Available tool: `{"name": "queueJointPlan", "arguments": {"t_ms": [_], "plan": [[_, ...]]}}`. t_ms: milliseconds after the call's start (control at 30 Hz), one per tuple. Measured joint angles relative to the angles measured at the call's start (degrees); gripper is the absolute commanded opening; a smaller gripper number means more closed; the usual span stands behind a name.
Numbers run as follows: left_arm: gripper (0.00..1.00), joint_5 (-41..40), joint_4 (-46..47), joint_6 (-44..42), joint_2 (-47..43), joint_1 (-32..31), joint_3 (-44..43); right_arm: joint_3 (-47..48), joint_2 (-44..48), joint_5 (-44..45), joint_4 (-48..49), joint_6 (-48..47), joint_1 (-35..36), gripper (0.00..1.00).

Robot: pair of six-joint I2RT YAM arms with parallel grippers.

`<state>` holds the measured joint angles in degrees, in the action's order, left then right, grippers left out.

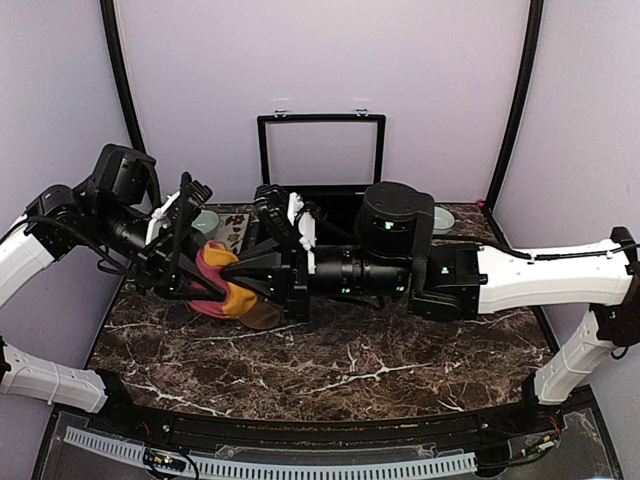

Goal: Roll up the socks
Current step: Roll the sock.

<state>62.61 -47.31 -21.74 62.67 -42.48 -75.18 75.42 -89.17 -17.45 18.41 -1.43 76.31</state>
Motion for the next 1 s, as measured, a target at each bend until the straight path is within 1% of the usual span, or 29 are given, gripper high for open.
{"name": "queueJointPlan", "arguments": {"t_ms": [67,133,233,367,467,533,567,600,633,767,800,867,933,1000], "plan": [[0.36,-10.01,1.95,-0.81,-1.22,0.0,0.81,0.59,-0.74,5.01,-2.01,0.42,-0.02,0.0],[0.38,-22.62,4.55,-1.68,-2.14,0.0,2.97,2.12,-2.89,12.46,-4.11,1.29,-0.07,0.0],[0.41,-34.91,7.5,-3.39,-2.47,0.0,5.88,4.24,-6.38,22.4,-6.6,3.23,-0.04,0.0],[0.41,-45.22,10.71,-4.52,-2.05,0.24,8.94,8.63,-11.87,34.84,-9.18,6.71,0.74,0.0],[0.41,-51.76,13.05,-5.05,-2.16,0.17,10.43,10.32,-14.03,41.86,-9.07,8.72,1.9,0.0],[0.38,-54.77,14.75,-5.18,-2.47,-0.15,11.3,10.69,-14.82,45.4,-8.48,9.88,2.54,0.0],[0.27,-55.93,15.37,-5.2,-2.69,-0.2,11.63,10.82,-15.08,46.49,-8.09,10.19,2.73,0.0],[0.09,-56.59,15.85,-5.14,-2.93,-0.17,11.82,10.88,-15.34,47.63,-7.45,10.58,2.95,0.0],[0.01,-56.72,16.02,-4.92,-3.21,-0.17,11.87,10.88,-15.43,48.54,-6.78,10.97,3.15,0.0],[0.0,-56.17,16.59,-5.22,-4.44,-0.22,11.89,10.82,-15.45,49.29,-4.09,12.15,3.52,0.0],[0.0,-56.06,16.61,-5.27,-4.63,-0.22,11.89,10.82,-15.45,49.0,-3.85,12.26,3.54,0.04],[0.0,-54.82,16.41,-5.14,-4.68,-0.11,11.8,10.78,-15.43,48.04,-3.67,12.57,3.54,0.2],[0.0,-52.22,15.58,-4.83,-4.66,0.02,11.45,9.29,-14.8,46.18,-2.05,12.55,3.52,0.31],[0.0,-47.87,13.81,-4.37,-4.5,0.33,10.73,6.84,-13.2,43.34,-0.46,12.31,3.74,0.41]]}}
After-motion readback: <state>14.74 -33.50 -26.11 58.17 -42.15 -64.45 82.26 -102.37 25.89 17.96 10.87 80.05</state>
